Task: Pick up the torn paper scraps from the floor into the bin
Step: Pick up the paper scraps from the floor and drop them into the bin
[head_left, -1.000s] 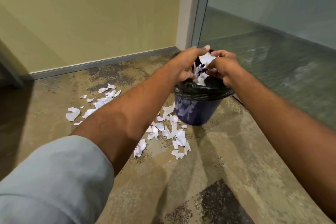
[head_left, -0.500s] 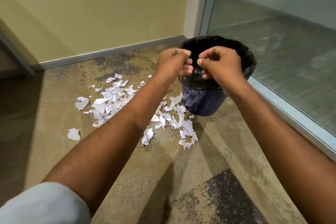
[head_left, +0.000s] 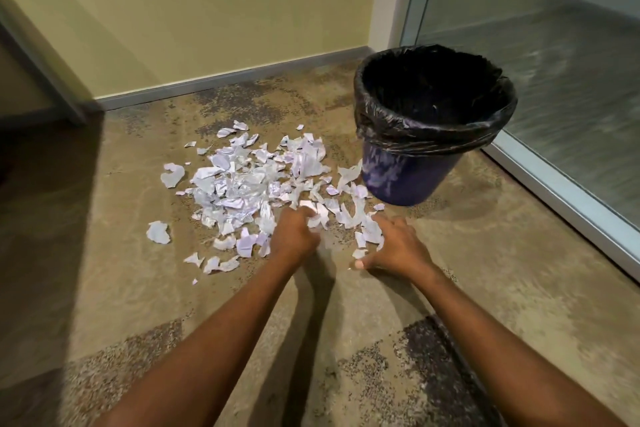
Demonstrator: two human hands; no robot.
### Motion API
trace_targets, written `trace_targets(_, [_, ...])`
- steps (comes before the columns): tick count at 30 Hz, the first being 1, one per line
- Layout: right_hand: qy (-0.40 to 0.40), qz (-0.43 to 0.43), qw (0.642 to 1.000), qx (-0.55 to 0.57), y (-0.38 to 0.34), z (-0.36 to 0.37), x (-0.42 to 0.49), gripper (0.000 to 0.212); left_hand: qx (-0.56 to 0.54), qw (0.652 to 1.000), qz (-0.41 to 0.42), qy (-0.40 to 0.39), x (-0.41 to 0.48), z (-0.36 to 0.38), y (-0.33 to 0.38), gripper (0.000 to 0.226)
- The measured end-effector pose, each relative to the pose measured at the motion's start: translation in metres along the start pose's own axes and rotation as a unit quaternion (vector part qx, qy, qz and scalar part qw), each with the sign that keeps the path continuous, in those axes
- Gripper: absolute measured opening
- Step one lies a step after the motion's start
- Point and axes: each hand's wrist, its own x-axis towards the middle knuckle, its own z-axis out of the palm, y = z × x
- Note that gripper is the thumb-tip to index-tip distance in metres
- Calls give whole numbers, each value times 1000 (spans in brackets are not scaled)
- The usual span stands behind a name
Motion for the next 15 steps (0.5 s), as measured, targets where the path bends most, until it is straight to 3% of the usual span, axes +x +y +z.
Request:
trace_targets(3, [-28,6,1000,-6,6,13,3,136,134,990,-28,31,-2,9,-14,74])
trace_targets(6, [-6,-10,1000,-18,6,25,10,132,144,989,-39,-1,0,13,-26,86])
trace_targets(13, [82,-59,993,53,-6,44,28,75,68,996,-19,53,10,23,-44,30])
trace_targets(15, [101,-66,991,58,-9,47,30,63,49,997,-4,59,16,23,-44,23])
